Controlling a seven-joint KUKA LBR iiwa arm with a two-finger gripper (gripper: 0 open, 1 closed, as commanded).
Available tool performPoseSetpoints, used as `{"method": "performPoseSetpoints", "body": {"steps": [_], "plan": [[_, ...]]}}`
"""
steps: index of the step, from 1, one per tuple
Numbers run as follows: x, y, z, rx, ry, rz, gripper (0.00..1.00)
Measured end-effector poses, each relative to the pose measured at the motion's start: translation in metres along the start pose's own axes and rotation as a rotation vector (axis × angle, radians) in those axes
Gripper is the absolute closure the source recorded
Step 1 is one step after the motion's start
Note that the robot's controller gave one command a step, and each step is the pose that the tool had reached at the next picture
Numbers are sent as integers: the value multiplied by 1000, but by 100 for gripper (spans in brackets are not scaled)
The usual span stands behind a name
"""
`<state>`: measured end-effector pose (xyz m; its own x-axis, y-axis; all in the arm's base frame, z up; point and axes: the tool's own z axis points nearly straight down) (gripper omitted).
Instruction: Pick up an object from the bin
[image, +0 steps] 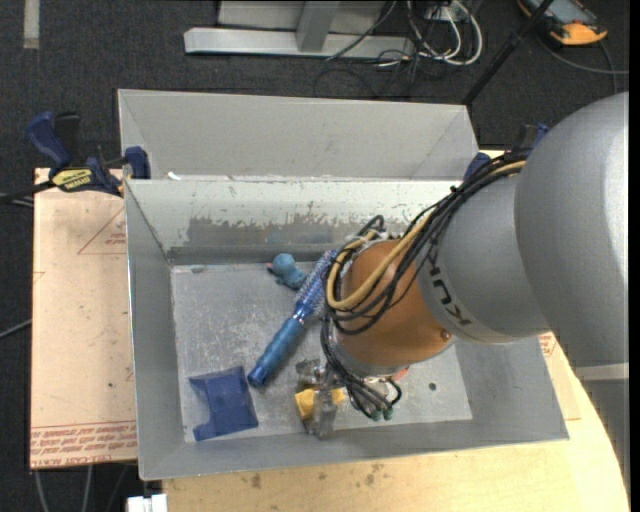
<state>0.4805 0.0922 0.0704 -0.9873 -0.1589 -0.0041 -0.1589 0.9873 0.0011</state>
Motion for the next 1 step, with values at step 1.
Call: {"method": "performPoseSetpoints", "body": {"steps": [1], "plan": [[-1, 0, -12, 0, 1, 2, 100]]}}
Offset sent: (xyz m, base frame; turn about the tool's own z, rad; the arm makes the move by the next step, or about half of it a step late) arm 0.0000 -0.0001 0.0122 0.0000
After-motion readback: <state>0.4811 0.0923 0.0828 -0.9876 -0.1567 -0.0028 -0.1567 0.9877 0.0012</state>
